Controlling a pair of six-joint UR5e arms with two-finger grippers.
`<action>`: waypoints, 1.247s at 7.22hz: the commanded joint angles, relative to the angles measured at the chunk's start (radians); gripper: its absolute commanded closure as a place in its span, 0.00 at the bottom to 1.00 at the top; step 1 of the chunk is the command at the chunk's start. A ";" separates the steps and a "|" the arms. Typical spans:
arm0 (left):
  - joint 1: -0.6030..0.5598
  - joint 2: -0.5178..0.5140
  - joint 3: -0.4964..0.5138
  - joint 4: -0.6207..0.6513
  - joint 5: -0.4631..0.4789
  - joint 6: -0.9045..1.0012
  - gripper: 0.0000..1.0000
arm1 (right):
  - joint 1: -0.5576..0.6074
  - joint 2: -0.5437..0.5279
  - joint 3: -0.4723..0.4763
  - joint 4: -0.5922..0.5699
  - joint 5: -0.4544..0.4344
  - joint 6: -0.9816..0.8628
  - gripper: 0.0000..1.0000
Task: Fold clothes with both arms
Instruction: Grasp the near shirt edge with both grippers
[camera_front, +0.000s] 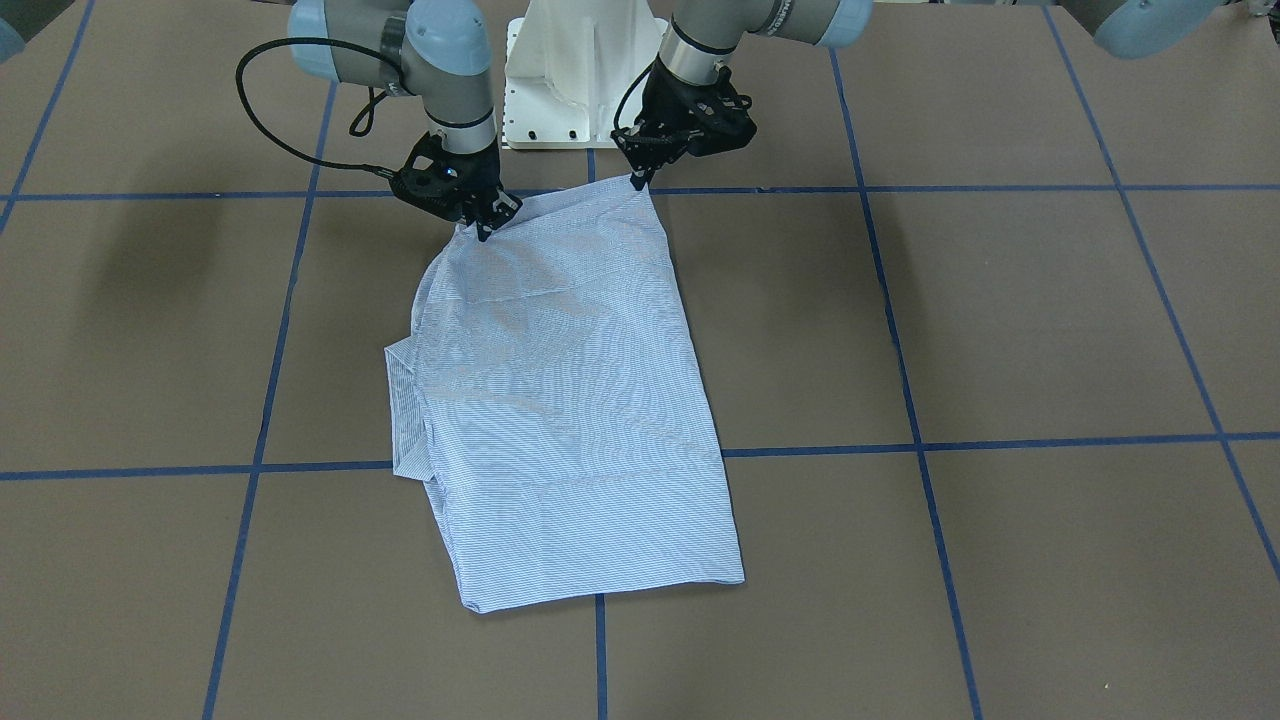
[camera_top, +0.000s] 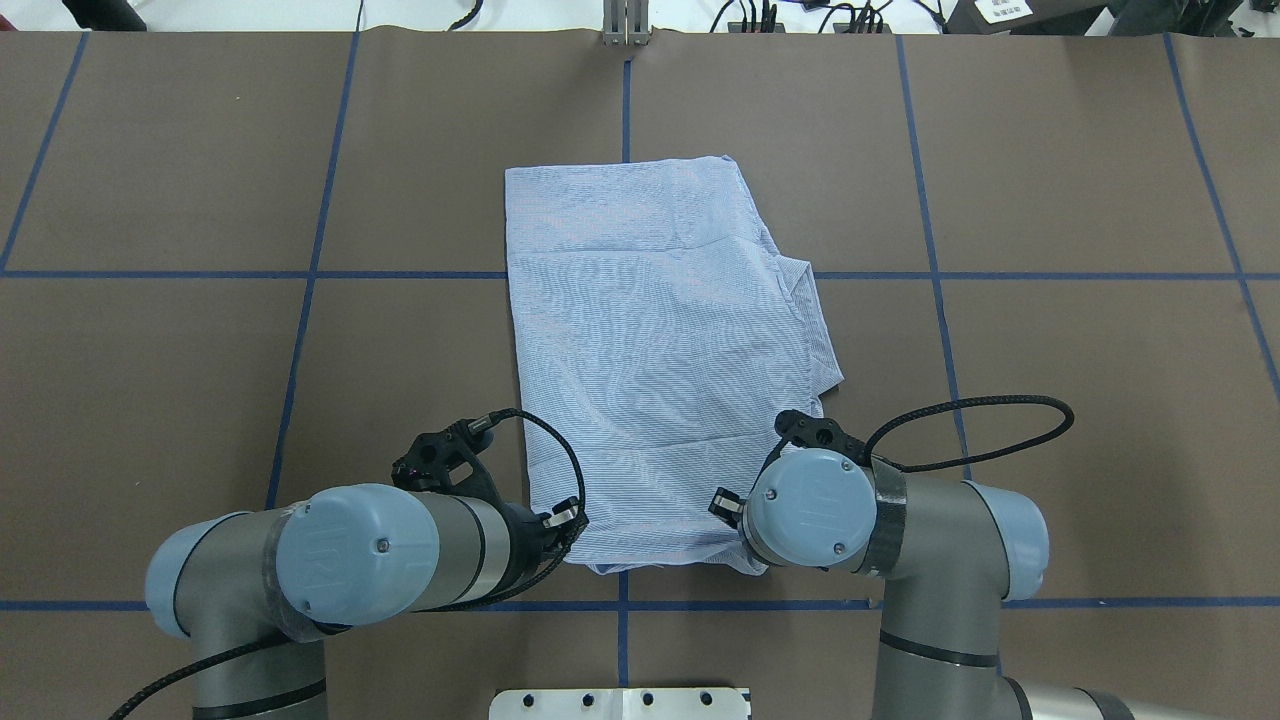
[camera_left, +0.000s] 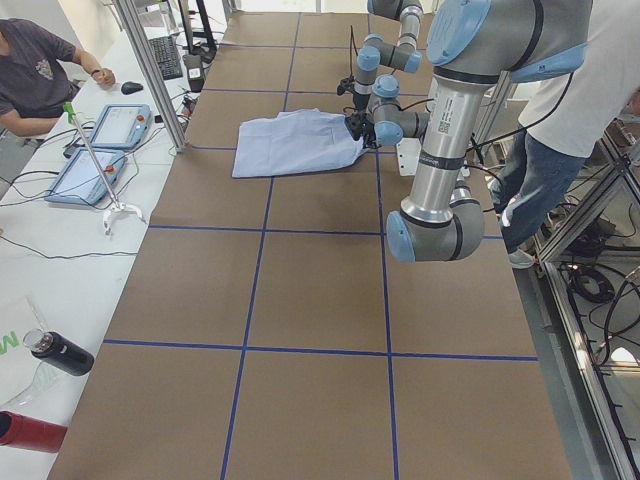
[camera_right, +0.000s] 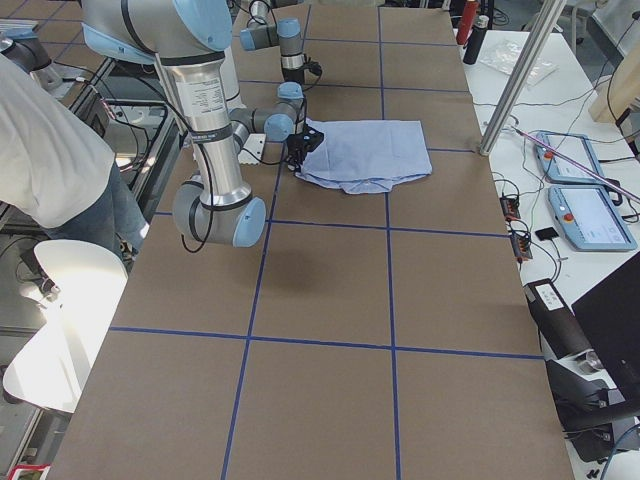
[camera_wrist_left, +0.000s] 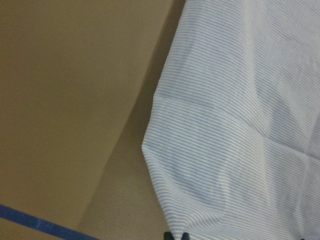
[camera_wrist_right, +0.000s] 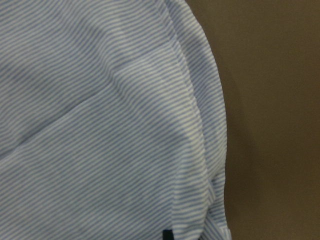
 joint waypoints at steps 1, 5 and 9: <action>-0.001 -0.004 -0.022 0.000 0.000 0.001 1.00 | 0.010 -0.001 0.067 -0.002 0.011 -0.002 1.00; 0.004 -0.008 -0.188 0.201 -0.103 0.013 1.00 | 0.042 -0.003 0.179 -0.034 0.167 -0.004 1.00; -0.002 -0.016 -0.232 0.237 -0.173 0.019 1.00 | 0.094 0.011 0.234 -0.171 0.365 -0.004 1.00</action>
